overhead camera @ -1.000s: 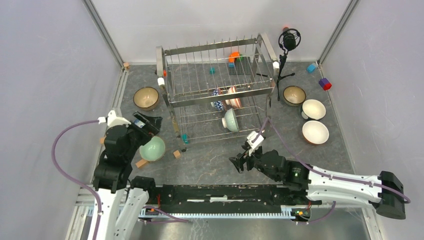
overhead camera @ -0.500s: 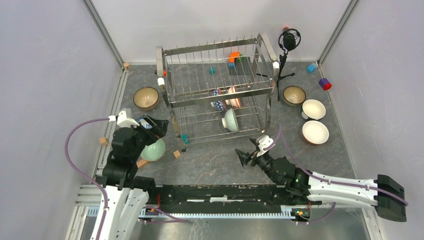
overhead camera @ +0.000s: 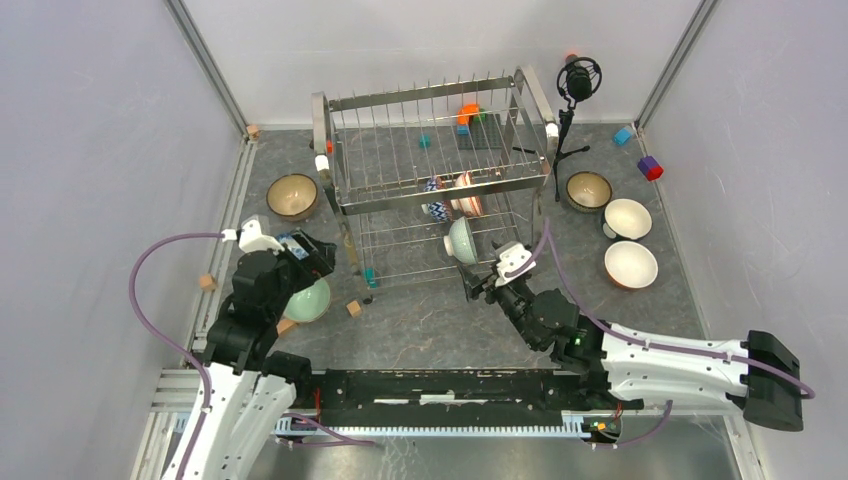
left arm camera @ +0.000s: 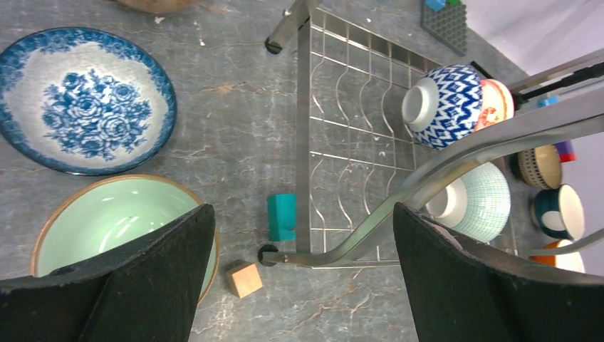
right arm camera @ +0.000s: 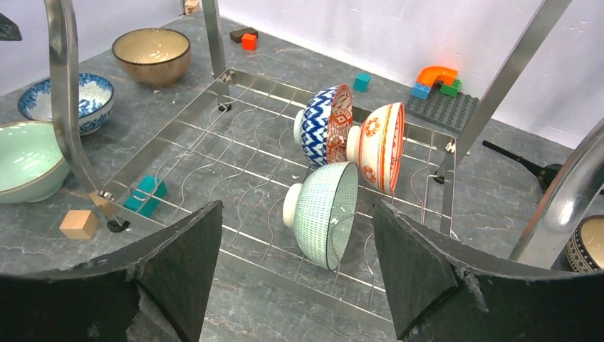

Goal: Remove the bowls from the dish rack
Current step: Pick up the bowl from the dish rack.

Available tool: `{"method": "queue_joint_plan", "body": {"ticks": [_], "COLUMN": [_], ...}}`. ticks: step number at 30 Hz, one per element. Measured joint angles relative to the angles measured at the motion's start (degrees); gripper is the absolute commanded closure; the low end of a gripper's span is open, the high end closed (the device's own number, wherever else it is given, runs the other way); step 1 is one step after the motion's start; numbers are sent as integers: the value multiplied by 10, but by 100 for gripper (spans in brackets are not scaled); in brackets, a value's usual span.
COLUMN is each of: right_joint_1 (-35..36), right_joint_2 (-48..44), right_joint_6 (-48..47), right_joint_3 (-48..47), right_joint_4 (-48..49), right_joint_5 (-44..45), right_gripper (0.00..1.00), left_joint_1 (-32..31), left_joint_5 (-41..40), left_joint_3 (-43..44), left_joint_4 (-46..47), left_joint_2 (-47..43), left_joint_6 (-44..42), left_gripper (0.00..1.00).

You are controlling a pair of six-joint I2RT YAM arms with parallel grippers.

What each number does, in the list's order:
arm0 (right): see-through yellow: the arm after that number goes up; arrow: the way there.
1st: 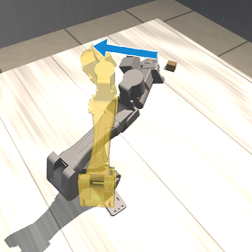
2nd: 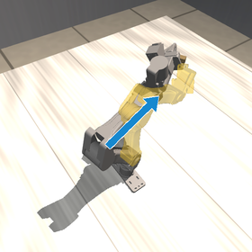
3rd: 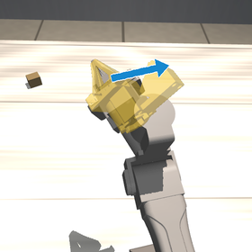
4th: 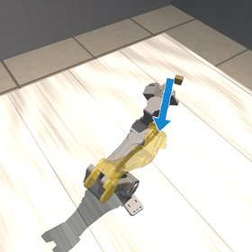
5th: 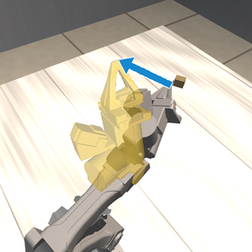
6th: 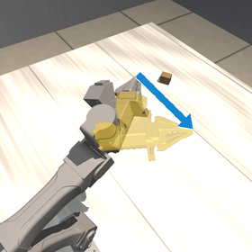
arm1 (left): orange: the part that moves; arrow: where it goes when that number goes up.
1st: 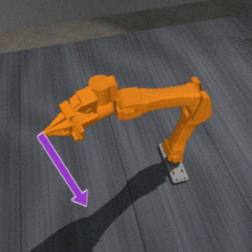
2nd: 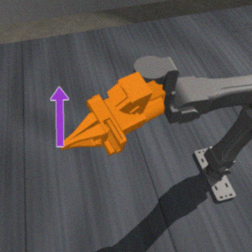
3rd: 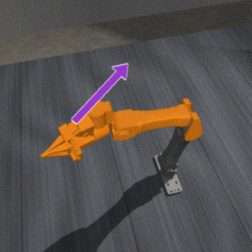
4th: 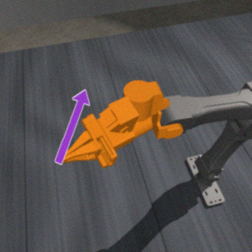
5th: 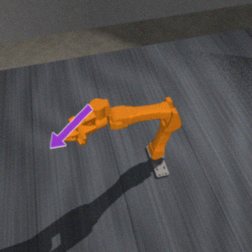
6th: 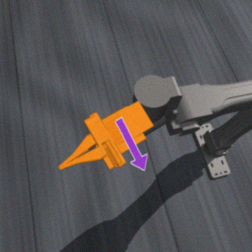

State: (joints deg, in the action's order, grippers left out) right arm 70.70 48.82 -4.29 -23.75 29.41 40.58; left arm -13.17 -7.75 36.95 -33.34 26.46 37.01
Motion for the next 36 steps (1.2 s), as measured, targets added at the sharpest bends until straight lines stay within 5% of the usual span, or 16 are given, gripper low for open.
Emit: {"method": "queue_joint_plan", "body": {"ticks": [18,24,36], "right_joint_1": [-18,-84,-251], "right_joint_2": [-39,37,150], "right_joint_6": [11,46,144], "right_joint_3": [32,-22,-49], "right_joint_4": [2,-56,-40], "right_joint_5": [0,-34,-235], "right_gripper": [18,19,28], "left_joint_1": [-20,-21,-16], "left_joint_5": [-26,-19,-11], "left_joint_3": [-9,-9,-9], "left_joint_4": [6,18,20], "left_joint_2": [-14,-97,-103], "left_joint_6": [-37,-37,-37], "left_gripper": [1,0,0]}}
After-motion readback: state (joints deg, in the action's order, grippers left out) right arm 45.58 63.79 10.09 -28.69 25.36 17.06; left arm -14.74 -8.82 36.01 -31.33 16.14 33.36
